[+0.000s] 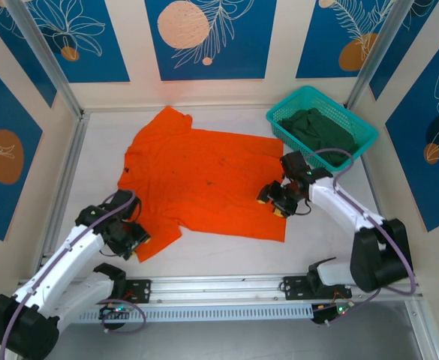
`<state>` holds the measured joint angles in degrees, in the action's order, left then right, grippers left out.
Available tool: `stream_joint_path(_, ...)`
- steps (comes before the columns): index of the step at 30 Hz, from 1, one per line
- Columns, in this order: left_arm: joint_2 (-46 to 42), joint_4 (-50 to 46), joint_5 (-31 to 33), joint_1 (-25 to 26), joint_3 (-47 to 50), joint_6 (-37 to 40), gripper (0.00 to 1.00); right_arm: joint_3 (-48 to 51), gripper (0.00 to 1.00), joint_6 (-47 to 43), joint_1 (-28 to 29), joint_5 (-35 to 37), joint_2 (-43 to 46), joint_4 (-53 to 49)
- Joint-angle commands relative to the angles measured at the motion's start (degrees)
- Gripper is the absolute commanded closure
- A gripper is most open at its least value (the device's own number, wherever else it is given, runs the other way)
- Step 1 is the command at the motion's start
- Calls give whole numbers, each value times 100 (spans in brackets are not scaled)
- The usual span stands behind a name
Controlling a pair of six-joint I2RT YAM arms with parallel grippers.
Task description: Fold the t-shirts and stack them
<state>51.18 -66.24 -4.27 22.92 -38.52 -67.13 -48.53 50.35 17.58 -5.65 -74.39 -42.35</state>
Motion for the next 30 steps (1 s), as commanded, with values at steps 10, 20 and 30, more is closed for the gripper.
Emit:
stream_joint_path(10,707,547,29,165,639,330,57,1360,46,419,-539,-508,863,-224)
stream_joint_path(20,1186,1233,-103,211,1033,393,69,1620,52,775,-832,-468,1127,-13)
stream_joint_path(30,815,1227,-120,208,1471,216,75,1819,55,1051,-869,-172,1454,-337)
